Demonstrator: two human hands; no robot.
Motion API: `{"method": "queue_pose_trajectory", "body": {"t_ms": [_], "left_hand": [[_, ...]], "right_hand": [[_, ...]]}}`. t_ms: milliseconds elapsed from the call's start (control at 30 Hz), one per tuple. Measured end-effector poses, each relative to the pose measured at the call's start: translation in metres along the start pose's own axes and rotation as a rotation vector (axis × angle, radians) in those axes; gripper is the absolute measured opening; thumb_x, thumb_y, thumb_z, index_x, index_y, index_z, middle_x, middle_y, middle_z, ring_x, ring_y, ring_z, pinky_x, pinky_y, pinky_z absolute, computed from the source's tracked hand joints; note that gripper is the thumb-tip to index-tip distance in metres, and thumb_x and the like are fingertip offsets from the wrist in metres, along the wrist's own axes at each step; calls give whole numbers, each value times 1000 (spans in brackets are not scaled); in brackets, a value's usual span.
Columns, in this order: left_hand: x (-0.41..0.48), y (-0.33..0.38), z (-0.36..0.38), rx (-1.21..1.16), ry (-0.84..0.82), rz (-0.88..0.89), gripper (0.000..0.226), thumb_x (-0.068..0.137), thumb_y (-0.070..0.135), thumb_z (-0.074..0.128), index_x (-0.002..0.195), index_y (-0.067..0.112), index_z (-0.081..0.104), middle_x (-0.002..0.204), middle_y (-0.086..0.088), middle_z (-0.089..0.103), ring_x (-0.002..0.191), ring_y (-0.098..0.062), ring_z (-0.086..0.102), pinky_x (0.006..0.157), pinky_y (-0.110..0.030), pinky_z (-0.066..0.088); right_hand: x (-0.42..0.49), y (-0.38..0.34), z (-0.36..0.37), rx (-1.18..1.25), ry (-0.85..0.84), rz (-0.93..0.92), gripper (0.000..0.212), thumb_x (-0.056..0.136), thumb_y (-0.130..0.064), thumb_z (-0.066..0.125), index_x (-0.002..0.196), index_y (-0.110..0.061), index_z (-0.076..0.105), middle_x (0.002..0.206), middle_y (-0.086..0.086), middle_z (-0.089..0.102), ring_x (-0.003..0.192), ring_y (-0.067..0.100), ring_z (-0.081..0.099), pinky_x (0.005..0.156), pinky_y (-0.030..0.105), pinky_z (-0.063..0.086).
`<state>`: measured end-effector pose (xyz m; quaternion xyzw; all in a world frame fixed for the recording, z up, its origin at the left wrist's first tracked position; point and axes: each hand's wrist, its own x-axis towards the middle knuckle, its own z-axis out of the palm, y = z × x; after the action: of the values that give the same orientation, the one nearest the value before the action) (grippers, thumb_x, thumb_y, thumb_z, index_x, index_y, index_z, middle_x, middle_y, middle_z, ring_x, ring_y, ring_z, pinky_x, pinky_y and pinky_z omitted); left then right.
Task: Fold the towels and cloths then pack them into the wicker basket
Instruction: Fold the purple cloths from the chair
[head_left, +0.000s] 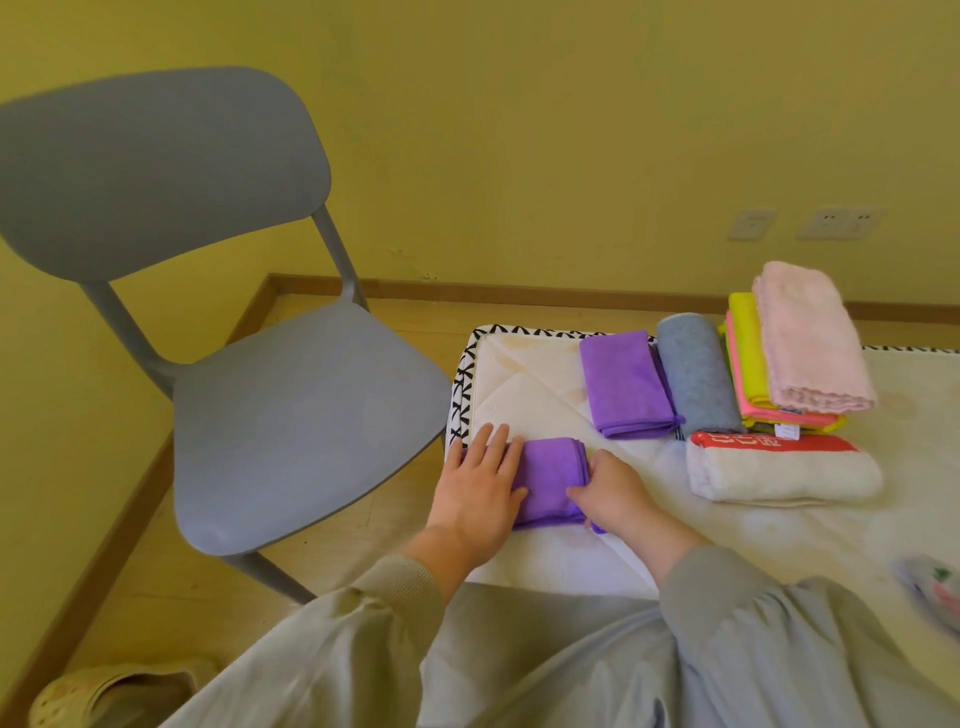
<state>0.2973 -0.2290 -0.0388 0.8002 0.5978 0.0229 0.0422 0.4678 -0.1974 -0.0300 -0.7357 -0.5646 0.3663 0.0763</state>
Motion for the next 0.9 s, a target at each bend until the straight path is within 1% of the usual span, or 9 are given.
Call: {"method": "queue_pose_trajectory", "body": {"t_ms": [67, 167, 233, 300, 467, 600, 733, 800, 900], "left_hand": [[-1, 1, 8, 8, -161, -13, 63, 100, 47, 13, 152, 16, -5, 159, -3, -9, 147, -25, -9, 118, -47, -2], [1, 1, 19, 34, -171, -22, 70, 84, 51, -14, 144, 16, -20, 158, -3, -16, 145, -23, -18, 116, -46, -9], [2, -2, 26, 41, -157, -6, 74, 78, 51, -18, 142, 16, -21, 158, -3, -15, 146, -23, -17, 115, -46, -10], [0, -6, 33, 42, -122, 12, 71, 84, 52, -10, 144, 16, -15, 158, -3, -11, 145, -23, -15, 114, -46, -9], [-1, -11, 36, -12, -143, 30, 69, 85, 53, -8, 143, 20, -21, 151, 4, -25, 143, -19, -22, 114, -45, -14], [-1, -12, 40, -62, -125, 6, 68, 87, 53, -4, 145, 20, -16, 153, 4, -19, 143, -20, -20, 118, -48, -6], [-1, -12, 39, -89, -145, -20, 71, 87, 55, -3, 147, 21, -18, 153, 7, -23, 143, -17, -22, 119, -46, -6], [-1, -13, 36, -182, -146, -43, 72, 95, 55, 19, 150, 22, -12, 157, 9, -17, 145, -13, -19, 119, -43, -6], [4, -15, 25, -361, -138, -122, 85, 91, 51, 50, 153, 23, -1, 160, 7, -6, 146, -10, -13, 118, -41, -6]], "right_hand": [[0, -2, 1, -177, 105, -102, 40, 83, -14, 61, 118, -10, 43, 119, 12, 56, 109, 32, 56, 88, 37, 47], [-6, -10, 5, -464, 377, -532, 54, 90, -22, 48, 142, -16, 35, 143, 8, 39, 130, 28, 40, 106, 39, 36], [-5, -10, 10, -691, 240, -637, 63, 90, -42, 18, 149, -20, 26, 157, 8, 20, 143, 28, 23, 114, 46, 22], [0, 3, 15, -789, -26, -541, 80, 79, -55, -10, 152, -24, -1, 160, 0, -10, 147, 21, -7, 117, 46, 0], [7, 10, 16, -756, -129, -382, 69, 97, -56, 19, 150, -25, -14, 157, -3, -23, 145, 17, -16, 117, 46, -3], [10, 11, 15, -453, -36, -319, 75, 95, -53, 36, 152, -19, 1, 160, 2, -1, 147, 18, 6, 119, 39, 9], [24, 5, 6, 261, 27, -86, 69, 83, -26, 69, 141, -6, 36, 138, 10, 48, 126, 26, 47, 108, 38, 36], [27, 3, 3, 470, -71, 38, 46, 81, -18, 72, 121, -2, 57, 117, 13, 63, 110, 30, 61, 96, 41, 48], [23, -1, 1, 655, -184, 114, 22, 81, -6, 70, 102, 1, 66, 95, 19, 70, 85, 32, 67, 82, 42, 53]]}}
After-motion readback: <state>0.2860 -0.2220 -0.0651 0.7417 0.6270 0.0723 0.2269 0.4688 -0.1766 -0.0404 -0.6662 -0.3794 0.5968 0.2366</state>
